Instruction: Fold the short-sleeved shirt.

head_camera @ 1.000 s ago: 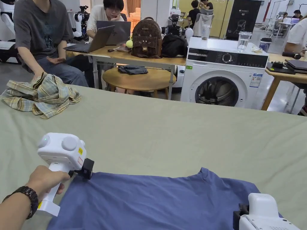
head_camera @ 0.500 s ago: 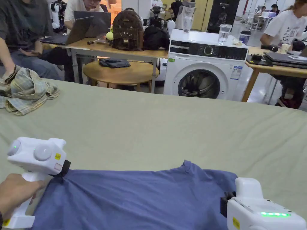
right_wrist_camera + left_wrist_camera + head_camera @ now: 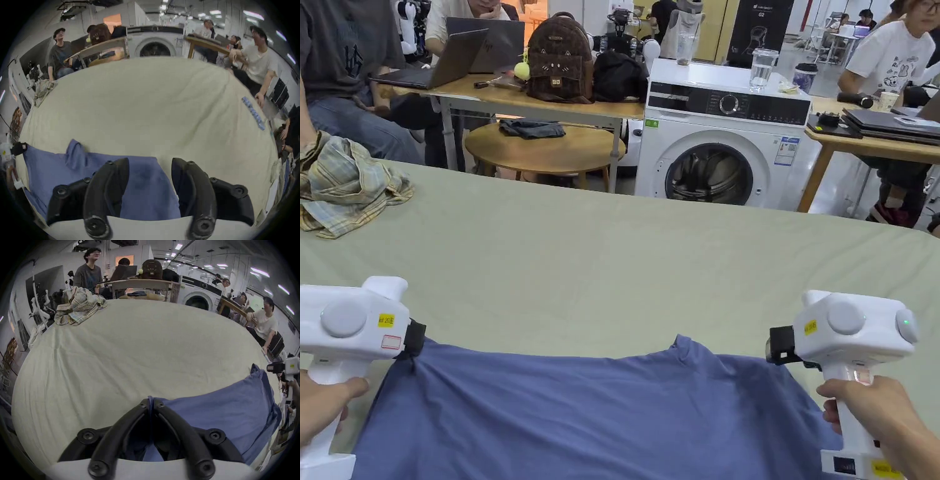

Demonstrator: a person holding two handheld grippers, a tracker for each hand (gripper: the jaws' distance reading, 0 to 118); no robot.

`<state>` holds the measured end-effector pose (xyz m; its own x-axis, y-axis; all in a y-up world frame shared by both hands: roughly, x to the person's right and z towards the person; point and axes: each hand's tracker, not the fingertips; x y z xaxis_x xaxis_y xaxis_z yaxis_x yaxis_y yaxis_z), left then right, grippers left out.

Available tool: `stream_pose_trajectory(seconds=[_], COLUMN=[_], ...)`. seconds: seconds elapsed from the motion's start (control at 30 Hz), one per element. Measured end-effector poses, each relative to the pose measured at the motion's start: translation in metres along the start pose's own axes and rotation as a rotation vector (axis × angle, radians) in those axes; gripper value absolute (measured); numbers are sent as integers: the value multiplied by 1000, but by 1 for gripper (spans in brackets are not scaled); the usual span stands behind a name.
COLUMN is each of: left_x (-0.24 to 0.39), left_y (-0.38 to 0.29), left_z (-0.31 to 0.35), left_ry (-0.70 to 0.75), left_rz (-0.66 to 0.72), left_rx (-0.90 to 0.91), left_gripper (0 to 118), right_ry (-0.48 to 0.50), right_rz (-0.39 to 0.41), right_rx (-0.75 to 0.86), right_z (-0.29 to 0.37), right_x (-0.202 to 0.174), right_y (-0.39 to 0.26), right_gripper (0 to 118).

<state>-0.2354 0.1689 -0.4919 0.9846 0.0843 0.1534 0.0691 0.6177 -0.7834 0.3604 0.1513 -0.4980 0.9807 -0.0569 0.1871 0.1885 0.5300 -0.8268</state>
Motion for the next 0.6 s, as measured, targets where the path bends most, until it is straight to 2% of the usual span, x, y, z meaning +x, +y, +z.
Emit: stream_pose_trajectory(seconds=[0.07,0.2,0.23,0.27,0.3,0.33,0.37,0.4,0.43,0.5,0.6], left_x=[1,1,0,-1,-1,-1,-1,-1,0,-1,-1], left_y=[1,1,1,1,1,0,-1,-1,-1,-3,-4], left_z=[2,2,2,2,2,1,1,0,0,-2,7], left_ry=[-3,-4,-4,-5,-6,-6,-4,-3,-3,-4,-8], left_rz=[1,4,5,9,11,12,13,14,14,21,29], left_rx=[5,11,10,7,7,8,9,8,6,7,21], left_gripper=[0,0,0,0,0,0,0,0,0,0,0], right_ry=[26,41,37,35,19,2,9,40,31,-4,34], right_rz=[-21,-4,-6,-9,-18,-8,4,23,21,89,20], right_rx=[-48,-139,-116,-110,-95,-88,-82,-85,-85,-59,7], right_z=[-18,-39,-40,-38,-37,-36,-37,-39,-41,-36,-15], right_x=[0,-2,-2,-3,-7,-11,-14,-17,-20,-23,-15], right_y=[2,-2,-3,-3,-6,-7,-9,-10,-11,-12,-13], right_gripper=[55,54,53,47,35,11,1,1,0,0,0])
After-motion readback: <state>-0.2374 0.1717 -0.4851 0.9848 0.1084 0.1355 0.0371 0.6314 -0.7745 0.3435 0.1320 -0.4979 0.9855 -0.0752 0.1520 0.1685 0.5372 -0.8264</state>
